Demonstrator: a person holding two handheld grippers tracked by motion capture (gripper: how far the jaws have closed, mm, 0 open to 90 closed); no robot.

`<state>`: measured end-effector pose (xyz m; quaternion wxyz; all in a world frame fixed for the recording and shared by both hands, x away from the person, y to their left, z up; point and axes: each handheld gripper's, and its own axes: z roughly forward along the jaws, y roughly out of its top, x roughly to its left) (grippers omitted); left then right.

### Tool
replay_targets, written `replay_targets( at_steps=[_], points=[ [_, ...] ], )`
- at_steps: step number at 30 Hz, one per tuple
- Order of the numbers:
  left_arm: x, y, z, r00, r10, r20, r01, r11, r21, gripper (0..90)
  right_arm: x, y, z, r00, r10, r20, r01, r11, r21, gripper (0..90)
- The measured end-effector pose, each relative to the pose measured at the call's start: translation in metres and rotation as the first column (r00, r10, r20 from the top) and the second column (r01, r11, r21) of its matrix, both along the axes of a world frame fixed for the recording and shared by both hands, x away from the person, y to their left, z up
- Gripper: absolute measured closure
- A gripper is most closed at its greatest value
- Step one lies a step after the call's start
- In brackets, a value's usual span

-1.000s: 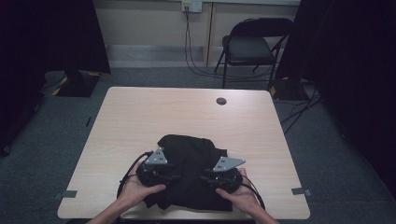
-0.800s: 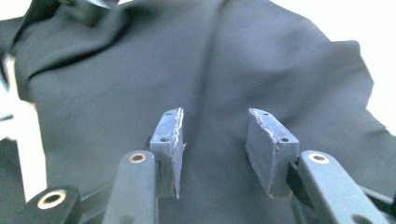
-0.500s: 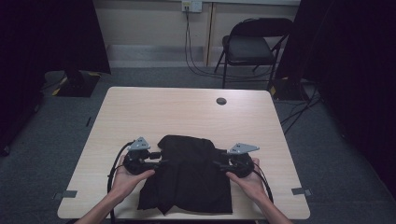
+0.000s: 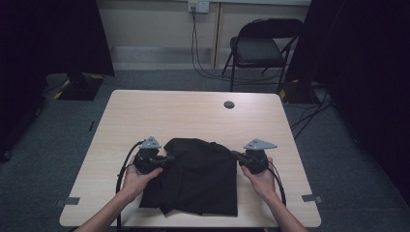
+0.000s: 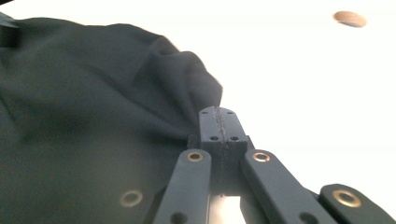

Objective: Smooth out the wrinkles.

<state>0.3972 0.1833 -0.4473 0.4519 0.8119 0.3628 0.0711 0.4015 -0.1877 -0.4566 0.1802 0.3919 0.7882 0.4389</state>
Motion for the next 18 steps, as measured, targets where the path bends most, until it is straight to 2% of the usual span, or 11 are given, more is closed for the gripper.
replay_targets(
  at_steps=[4,6,8,10,11,12,14,15,16,17,18],
  points=[
    [0.008,0.000,-0.002,0.9999,-0.009,-0.010,0.009,1.0000,-0.004,89.0,0.007,-0.011,-0.003,0.9996,-0.025,-0.010,0.025,1.000,0.005,90.0],
    [0.010,-0.002,-0.005,0.9997,0.007,-0.024,-0.008,0.9997,-0.021,88.9,0.006,-0.007,-0.012,0.9999,-0.015,-0.008,0.014,0.997,-0.077,90.0],
    [0.008,-0.001,-0.003,0.9994,0.021,-0.027,-0.022,0.9991,-0.036,88.0,0.006,0.000,-0.023,0.9987,0.011,-0.049,-0.017,0.991,-0.135,87.6],
    [0.004,0.004,0.005,0.9984,0.052,0.021,-0.051,0.9980,-0.037,81.8,0.001,0.006,-0.025,0.9995,0.000,-0.031,-0.005,0.984,-0.178,72.9],
    [0.004,0.004,0.005,0.9984,0.052,0.021,-0.051,0.9980,-0.037,79.0,-0.001,0.007,-0.022,0.9997,0.010,-0.022,-0.014,0.986,-0.169,67.0],
    [-0.001,0.008,0.014,0.9958,0.058,0.071,-0.056,0.9980,-0.029,77.0,-0.004,0.009,-0.016,0.9999,0.001,0.011,0.001,0.986,-0.168,59.9],
    [-0.002,0.009,0.016,0.9972,0.039,0.063,-0.037,0.9984,-0.043,67.3,-0.011,0.011,-0.004,0.9987,-0.002,0.050,0.008,0.993,-0.118,56.3],
    [-0.006,0.004,0.015,0.9998,-0.002,0.019,0.003,0.9994,-0.036,62.4,-0.015,0.015,0.002,0.9977,0.023,0.063,-0.018,0.996,-0.091,54.7],
    [-0.006,0.004,0.015,0.9998,-0.002,0.019,0.003,0.9994,-0.036,56.4,-0.018,0.019,0.004,0.9970,0.038,0.068,-0.032,0.996,-0.083,54.1],
    [-0.010,-0.006,0.007,0.9992,-0.039,-0.001,0.039,0.9992,0.011,50.9,-0.021,0.024,0.006,0.9960,0.064,0.062,-0.060,0.996,-0.068,54.1],
    [-0.011,-0.011,0.001,0.9983,-0.052,-0.028,0.053,0.9981,0.033,46.9,-0.025,0.031,0.005,0.9938,0.095,0.058,-0.091,0.994,-0.065,54.0]
  ],
)
